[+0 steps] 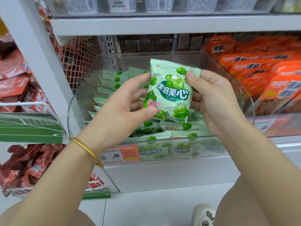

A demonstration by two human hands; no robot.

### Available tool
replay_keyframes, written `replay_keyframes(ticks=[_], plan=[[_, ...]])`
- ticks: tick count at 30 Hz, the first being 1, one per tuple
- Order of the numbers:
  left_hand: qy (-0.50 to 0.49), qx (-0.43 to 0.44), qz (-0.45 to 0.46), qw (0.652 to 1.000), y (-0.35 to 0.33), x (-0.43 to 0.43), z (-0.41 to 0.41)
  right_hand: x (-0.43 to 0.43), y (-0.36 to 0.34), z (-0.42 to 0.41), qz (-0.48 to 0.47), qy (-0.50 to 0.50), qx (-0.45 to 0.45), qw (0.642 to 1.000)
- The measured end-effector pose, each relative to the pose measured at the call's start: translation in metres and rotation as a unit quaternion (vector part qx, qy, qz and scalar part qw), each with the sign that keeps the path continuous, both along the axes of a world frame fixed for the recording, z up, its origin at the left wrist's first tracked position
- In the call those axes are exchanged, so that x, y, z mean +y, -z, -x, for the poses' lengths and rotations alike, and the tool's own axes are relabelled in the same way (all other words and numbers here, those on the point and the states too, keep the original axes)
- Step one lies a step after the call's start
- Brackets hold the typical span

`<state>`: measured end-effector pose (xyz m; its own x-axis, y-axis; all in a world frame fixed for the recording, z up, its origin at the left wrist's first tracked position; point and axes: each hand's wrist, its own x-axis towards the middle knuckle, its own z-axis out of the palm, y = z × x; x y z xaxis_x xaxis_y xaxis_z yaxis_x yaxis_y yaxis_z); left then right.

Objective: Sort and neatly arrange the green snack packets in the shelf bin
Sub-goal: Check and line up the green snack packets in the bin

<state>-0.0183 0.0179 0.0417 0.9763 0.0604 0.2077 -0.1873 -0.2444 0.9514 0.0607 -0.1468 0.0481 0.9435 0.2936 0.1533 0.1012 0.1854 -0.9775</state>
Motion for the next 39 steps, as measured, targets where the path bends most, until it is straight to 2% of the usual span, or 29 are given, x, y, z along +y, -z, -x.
replay_keyframes(ticks=[3,6,7,9,10,12,15,18,20,21,24,26,28,32,39], plan=[[-0.021,-0.006,-0.016,1.0,-0.001,-0.001,0.0,0.0,0.0,0.0,-0.006,0.0,0.004,1.0],[-0.07,-0.036,-0.072,0.994,0.0,-0.004,0.001,0.0,-0.001,0.001,-0.006,0.0,-0.002,1.0],[-0.109,-0.06,-0.12,0.985,0.001,-0.004,0.001,0.0,-0.001,0.001,-0.01,0.001,-0.004,1.0],[-0.194,-0.13,-0.248,0.94,0.0,-0.005,0.001,-0.001,-0.002,0.002,-0.027,0.004,-0.004,1.0],[-0.212,-0.158,-0.281,0.922,-0.001,-0.005,0.001,-0.001,-0.002,0.002,-0.035,0.004,-0.006,0.999],[-0.191,-0.166,-0.288,0.924,-0.001,-0.009,0.003,-0.001,-0.002,0.004,-0.046,-0.007,-0.016,0.999],[-0.133,-0.11,-0.277,0.945,0.004,-0.016,0.002,0.004,0.0,0.008,-0.067,-0.046,-0.036,0.996],[-0.133,-0.11,-0.291,0.941,0.008,-0.017,0.0,0.006,0.0,0.011,-0.075,-0.109,-0.053,0.99],[-0.148,-0.119,-0.258,0.947,0.004,-0.015,-0.002,0.007,0.0,0.012,-0.063,-0.128,-0.066,0.987],[-0.149,-0.113,-0.229,0.955,0.002,-0.014,-0.002,0.006,0.001,0.011,-0.044,-0.108,-0.087,0.989],[-0.087,-0.077,-0.057,0.992,-0.004,-0.011,-0.001,0.001,0.002,0.003,0.05,0.024,-0.178,0.982],[-0.049,-0.073,0.032,0.996,-0.007,-0.01,0.003,-0.002,0.001,-0.001,0.047,0.027,-0.178,0.983],[-0.003,-0.076,0.047,0.996,-0.008,-0.01,0.007,-0.002,0.002,-0.003,0.014,-0.024,-0.146,0.989],[0.072,-0.055,0.064,0.994,-0.01,-0.014,0.01,-0.001,0.002,-0.001,-0.027,-0.046,-0.112,0.992],[0.087,-0.05,0.082,0.992,-0.01,-0.013,0.01,0.0,0.001,0.001,-0.048,-0.054,-0.083,0.994]])
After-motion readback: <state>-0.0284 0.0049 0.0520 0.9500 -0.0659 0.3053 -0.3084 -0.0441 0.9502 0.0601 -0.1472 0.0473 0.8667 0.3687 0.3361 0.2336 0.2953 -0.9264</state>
